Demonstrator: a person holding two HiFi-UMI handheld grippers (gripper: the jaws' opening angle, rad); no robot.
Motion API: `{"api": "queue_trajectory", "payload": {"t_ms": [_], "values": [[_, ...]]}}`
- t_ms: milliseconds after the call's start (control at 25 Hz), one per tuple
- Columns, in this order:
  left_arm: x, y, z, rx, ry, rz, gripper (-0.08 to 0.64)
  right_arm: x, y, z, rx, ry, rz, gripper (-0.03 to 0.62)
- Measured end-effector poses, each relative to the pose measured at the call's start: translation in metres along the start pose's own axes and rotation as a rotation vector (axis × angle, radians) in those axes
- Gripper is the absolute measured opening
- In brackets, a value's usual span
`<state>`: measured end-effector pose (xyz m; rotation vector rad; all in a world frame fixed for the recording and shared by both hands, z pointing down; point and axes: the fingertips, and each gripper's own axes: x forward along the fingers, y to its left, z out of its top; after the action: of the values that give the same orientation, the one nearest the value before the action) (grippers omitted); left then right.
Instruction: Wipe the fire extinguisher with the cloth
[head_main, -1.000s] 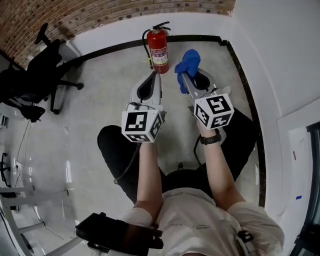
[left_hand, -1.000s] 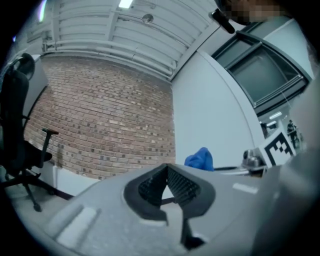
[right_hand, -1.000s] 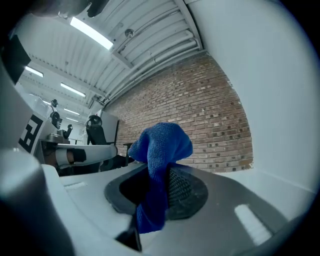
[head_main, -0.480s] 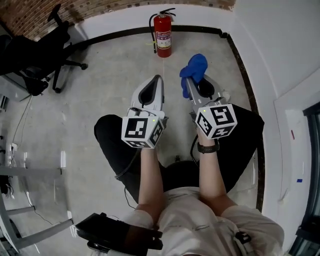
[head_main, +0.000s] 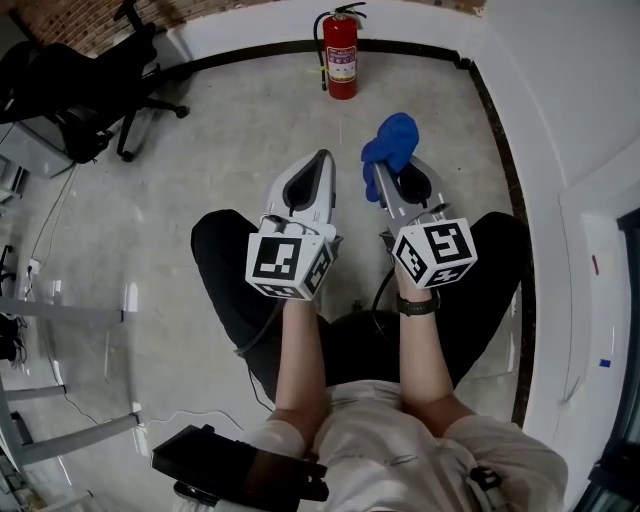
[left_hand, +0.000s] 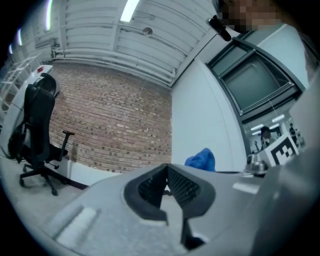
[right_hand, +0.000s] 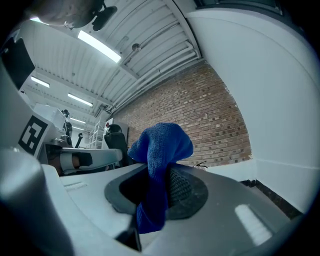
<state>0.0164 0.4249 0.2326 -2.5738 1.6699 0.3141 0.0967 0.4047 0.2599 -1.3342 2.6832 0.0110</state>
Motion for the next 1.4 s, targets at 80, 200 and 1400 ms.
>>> {"api": "queue_trajectory", "payload": {"t_ms": [80,200,1400], "values": [[-0.003,0.000,-0.003,0.000,0.000,0.002,0.002,-0.003,0.003,-0.004,0.003,-0.001,-0.004,0.080],[-0.003,0.000,-0.008,0.003,0.001,0.008,0.002,-0.002,0.003,-0.013,-0.002,0.029,-0.014,0.080],[0.001,0.001,-0.049,0.037,0.103,0.049,0.002,-0.019,-0.035,-0.035,-0.072,0.117,-0.168,0.080]]}}
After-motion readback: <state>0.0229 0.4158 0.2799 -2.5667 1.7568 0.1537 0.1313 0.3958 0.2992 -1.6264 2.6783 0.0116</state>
